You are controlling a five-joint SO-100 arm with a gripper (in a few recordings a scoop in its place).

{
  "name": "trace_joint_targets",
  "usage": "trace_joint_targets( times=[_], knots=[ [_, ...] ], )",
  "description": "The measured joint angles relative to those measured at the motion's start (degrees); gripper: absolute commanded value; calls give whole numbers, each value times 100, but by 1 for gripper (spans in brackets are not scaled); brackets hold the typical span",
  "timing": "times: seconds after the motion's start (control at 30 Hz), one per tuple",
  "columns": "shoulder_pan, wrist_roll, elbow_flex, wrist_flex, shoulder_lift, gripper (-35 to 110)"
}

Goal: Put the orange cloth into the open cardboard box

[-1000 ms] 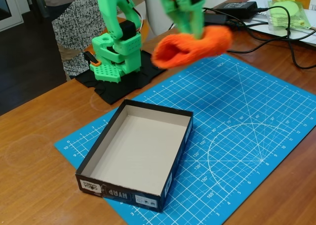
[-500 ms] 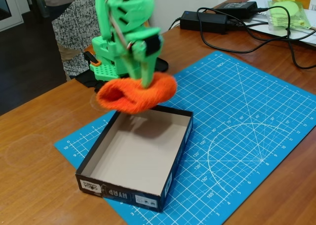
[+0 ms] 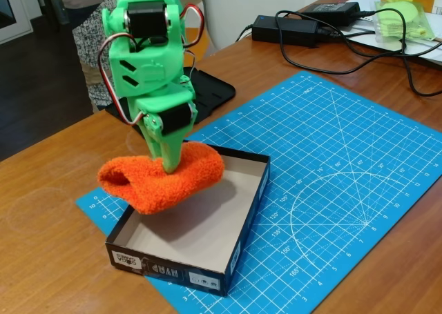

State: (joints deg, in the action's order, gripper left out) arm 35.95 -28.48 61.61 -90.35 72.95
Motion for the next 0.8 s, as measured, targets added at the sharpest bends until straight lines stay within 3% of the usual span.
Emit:
trace_joint_targets(
  times=[0.3, 0.73, 0.8],
  knots=[
    [-967, 431, -132, -352, 44, 0],
    [-246, -176, -281, -193, -519, 0],
    [-202, -211, -510, -299, -738, 10]
  ],
)
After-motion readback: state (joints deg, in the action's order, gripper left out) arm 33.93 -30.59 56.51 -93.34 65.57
